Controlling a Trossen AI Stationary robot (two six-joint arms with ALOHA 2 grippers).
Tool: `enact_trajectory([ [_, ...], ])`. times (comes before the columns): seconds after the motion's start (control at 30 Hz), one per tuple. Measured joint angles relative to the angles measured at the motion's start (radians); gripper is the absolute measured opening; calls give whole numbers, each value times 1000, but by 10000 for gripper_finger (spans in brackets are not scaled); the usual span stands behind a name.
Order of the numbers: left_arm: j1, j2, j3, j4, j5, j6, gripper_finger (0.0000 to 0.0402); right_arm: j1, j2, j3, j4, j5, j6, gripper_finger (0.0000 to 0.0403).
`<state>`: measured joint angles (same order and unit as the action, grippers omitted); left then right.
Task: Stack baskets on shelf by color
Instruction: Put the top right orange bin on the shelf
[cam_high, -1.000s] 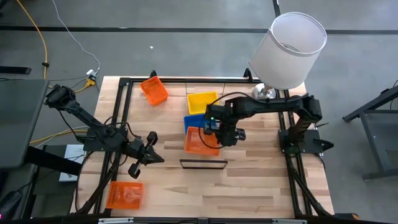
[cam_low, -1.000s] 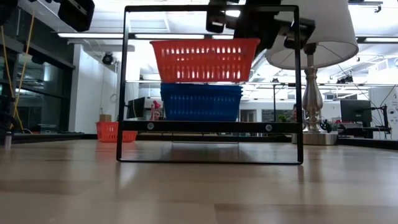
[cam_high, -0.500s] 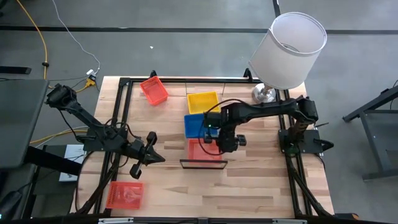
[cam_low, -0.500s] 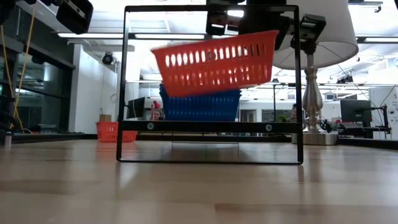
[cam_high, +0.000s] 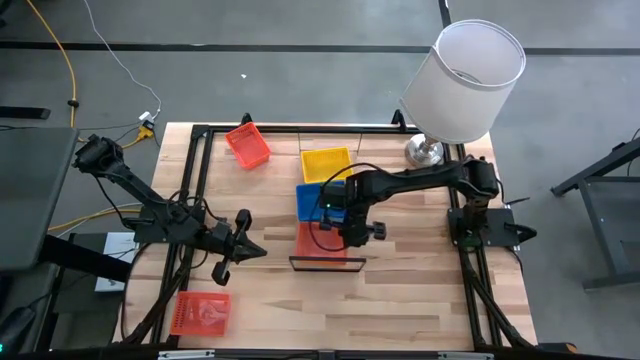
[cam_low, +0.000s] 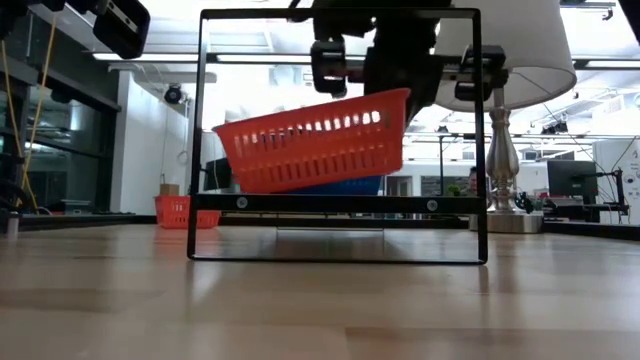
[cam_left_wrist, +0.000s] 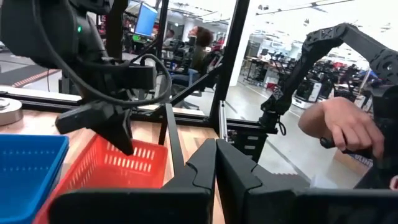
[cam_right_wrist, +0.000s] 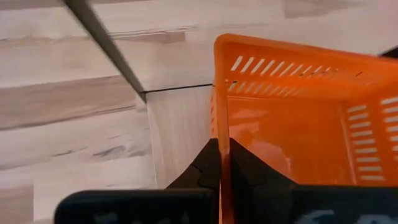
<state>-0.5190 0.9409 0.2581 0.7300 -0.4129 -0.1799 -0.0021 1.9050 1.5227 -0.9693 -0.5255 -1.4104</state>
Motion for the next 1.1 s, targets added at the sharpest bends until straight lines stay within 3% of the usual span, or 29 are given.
enact_trajectory([
  [0.3, 0, 0, 0, 0, -2, 0, 0, 0, 6, 0, 22, 56, 243, 0],
  [0.63, 0, 0, 0, 0, -3, 0, 0, 1, 6, 0, 29, 58, 406, 5],
  [0.97, 2, 0, 0, 0, -3, 7, 0, 0, 6, 0, 69, 63, 540, 86],
  [1.1, 2, 0, 0, 0, -3, 17, 0, 0, -4, 0, 62, 112, 538, 113],
])
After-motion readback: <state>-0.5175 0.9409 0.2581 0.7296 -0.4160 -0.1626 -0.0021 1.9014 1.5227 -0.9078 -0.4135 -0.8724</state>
